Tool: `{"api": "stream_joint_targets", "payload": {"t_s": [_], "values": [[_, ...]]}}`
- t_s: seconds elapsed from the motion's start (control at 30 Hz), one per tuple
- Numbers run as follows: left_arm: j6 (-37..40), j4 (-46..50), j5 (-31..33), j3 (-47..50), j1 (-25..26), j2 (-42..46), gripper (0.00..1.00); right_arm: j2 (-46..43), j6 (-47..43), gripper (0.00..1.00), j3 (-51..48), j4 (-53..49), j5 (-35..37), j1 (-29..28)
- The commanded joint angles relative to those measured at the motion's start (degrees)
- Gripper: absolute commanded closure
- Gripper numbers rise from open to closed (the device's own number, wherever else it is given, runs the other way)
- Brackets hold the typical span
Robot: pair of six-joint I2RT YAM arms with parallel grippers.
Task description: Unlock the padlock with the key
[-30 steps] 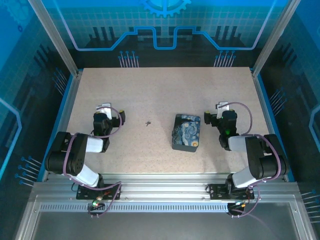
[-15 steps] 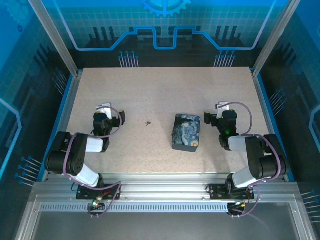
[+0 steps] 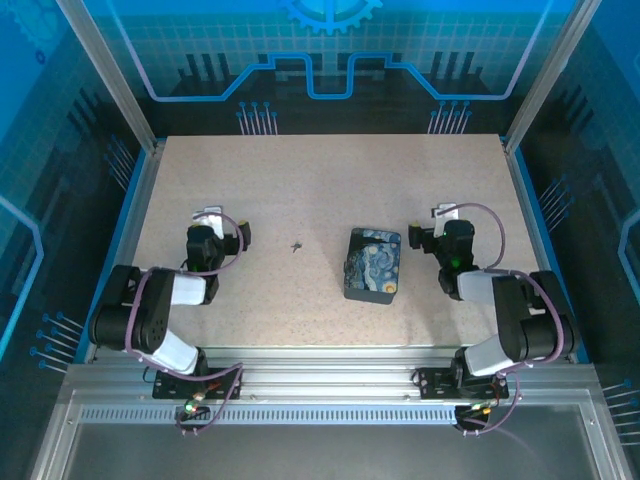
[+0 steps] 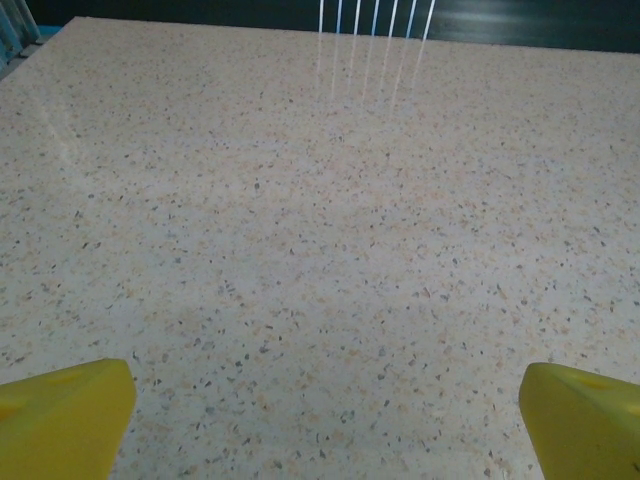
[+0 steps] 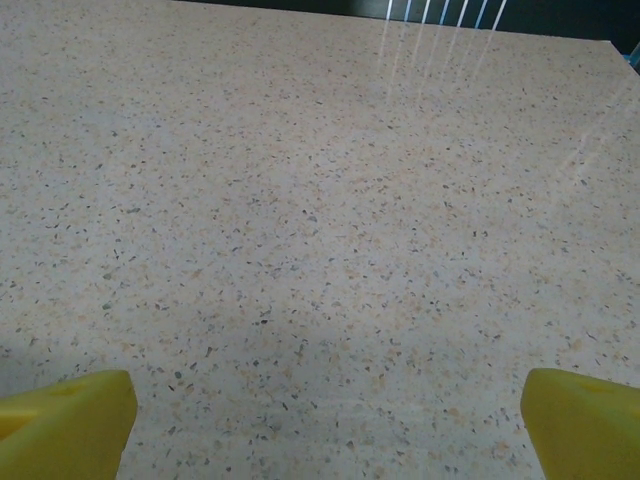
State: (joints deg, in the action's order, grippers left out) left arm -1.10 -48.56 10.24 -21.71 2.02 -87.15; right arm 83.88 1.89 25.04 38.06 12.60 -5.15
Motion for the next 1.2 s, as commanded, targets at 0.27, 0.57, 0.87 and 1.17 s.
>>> {"api": "stream_joint_targets", "payload": {"t_s": [0.27, 0.57, 0.87, 1.17], "values": [[-10.78, 30.39, 3.69, -14.21, -0.85, 15.79, 0.01, -16.56, 11.58, 0.0, 8.12, -22.08, -4.62, 2.43], [-31.73, 48.68, -19.83, -17.97, -1.69, 19.74, 0.01, -17.56, 31.86, 0.0, 17.41, -50.68, -22.46, 6.48], [-31.53, 57.0, -26.1, -17.22, 11.51, 18.62, 0.04, -7.76, 32.85, 0.0, 19.13, -52.66, -28.8, 0.24], [-32.67, 57.37, -27.9, -15.55, 16.33, 19.8, 0.04, 3.13, 33.53, 0.03, 26.92, -50.46, -28.81, -7.14]]}}
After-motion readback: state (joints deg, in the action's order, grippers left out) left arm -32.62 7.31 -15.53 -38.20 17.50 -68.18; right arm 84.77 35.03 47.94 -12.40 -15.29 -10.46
